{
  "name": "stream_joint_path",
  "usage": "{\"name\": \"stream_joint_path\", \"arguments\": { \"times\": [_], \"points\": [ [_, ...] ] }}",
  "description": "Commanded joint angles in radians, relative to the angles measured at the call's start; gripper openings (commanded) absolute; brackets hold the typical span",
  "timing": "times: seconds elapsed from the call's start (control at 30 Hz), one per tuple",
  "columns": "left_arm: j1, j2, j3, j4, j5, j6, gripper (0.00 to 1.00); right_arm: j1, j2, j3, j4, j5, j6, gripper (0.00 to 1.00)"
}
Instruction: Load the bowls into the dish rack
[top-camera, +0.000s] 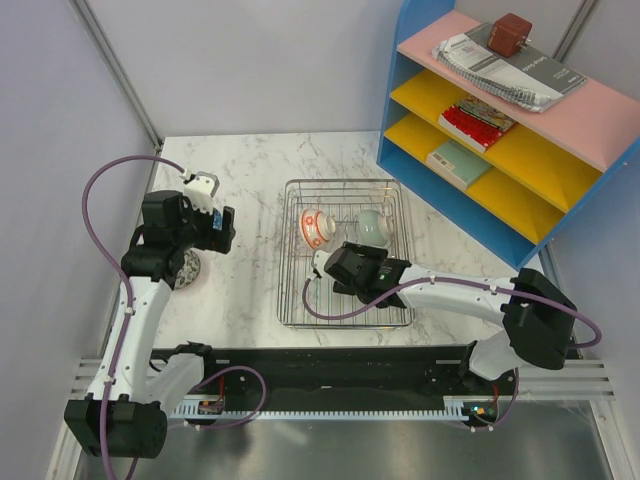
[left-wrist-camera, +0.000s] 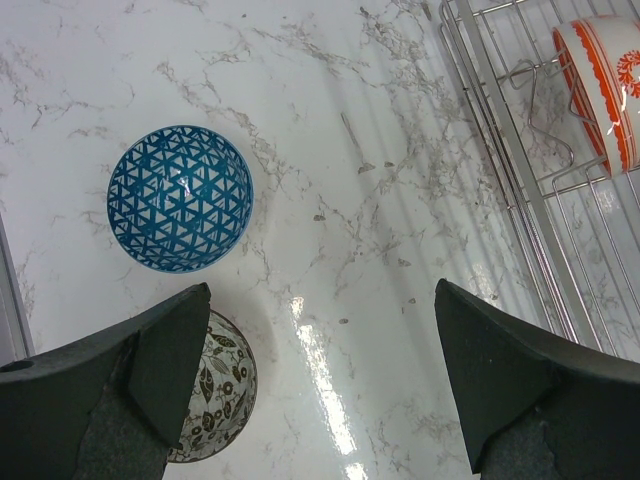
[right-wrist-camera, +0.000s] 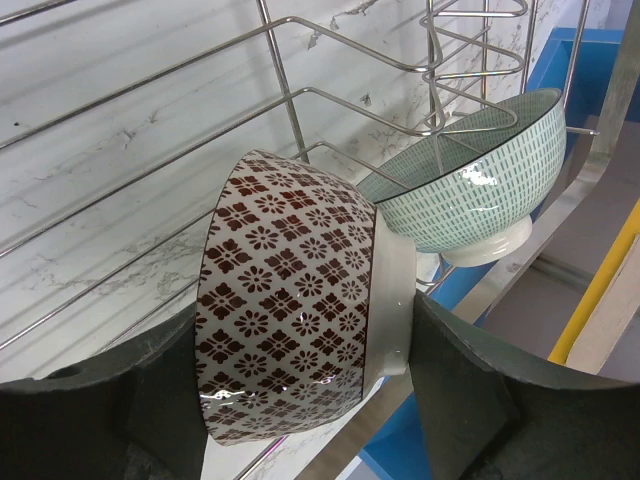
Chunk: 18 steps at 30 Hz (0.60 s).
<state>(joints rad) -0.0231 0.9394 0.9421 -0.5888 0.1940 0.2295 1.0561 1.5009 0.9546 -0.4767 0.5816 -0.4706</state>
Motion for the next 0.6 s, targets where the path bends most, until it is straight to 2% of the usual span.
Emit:
{"name": "stream_joint_path", "arguments": {
  "times": [0.0, 0.13, 0.2, 0.57],
  "points": [
    [0.005, -0.017, -0.006, 0.029, 0.022, 0.011, 1.0, 0.013, 0.021, 0.007, -0.08, -0.077, 0.02, 0.77],
    [0.006, -0.017, -0.005, 0.03, 0.019, 0.011, 1.0, 0.013, 0.016, 0.009, -0.086, -0.083, 0.015, 0.94],
    [0.006, -0.019, -0.006, 0.03, 0.022, 0.011, 1.0, 0.015, 0.015, 0.01, -0.092, -0.086, 0.015, 0.98],
    [0.008, -0.021, -0.002, 0.029, 0.022, 0.011, 1.0, 0.018, 0.019, 0.038, -0.131, -0.135, 0.021, 0.98]
  ]
}}
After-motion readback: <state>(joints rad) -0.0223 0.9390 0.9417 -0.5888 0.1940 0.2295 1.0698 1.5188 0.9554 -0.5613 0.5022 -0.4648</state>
